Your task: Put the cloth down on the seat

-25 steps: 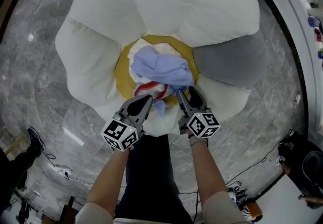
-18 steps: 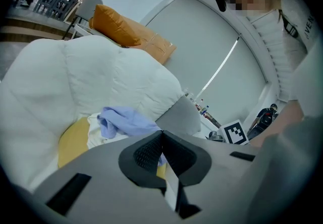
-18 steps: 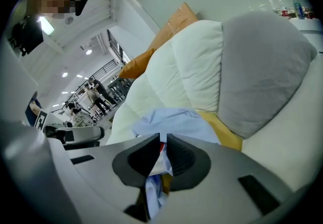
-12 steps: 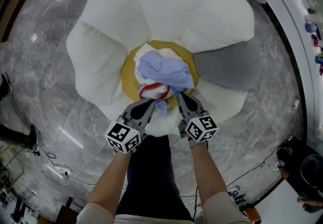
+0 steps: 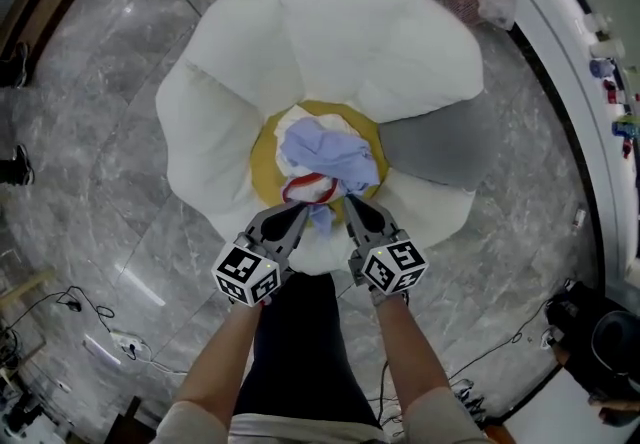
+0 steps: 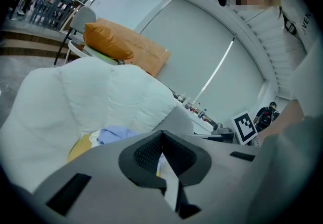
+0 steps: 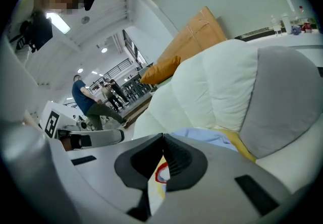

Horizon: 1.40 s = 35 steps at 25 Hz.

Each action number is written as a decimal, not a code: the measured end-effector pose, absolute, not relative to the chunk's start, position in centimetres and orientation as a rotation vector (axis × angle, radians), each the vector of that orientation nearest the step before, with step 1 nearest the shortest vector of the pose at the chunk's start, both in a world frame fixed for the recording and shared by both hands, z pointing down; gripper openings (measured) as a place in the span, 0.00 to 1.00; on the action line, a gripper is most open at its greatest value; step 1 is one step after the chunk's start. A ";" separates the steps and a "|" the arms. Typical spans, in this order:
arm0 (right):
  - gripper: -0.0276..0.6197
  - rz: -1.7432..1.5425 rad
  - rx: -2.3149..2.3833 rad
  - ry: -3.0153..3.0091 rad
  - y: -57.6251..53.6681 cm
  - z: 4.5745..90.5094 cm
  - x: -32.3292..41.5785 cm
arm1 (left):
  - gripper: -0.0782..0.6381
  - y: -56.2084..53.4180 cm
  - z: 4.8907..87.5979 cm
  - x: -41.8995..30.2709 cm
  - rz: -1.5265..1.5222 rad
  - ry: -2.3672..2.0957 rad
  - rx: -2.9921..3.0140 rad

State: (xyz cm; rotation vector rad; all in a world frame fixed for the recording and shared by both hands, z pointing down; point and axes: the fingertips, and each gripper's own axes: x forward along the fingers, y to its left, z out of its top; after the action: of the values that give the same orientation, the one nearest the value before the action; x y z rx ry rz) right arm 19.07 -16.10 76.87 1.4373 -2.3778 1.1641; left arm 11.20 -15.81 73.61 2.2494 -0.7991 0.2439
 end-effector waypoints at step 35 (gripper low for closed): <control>0.07 0.863 1.269 -2.715 -10.5 43.1 14.1 | 0.13 -9.9 43.5 9.6 0.199 -0.716 2.547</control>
State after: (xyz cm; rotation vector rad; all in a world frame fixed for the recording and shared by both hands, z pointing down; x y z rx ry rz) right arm 14.08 -10.50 43.11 1.2687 -2.7150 0.8629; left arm 9.59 -9.95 43.50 2.5467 -0.7164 0.1988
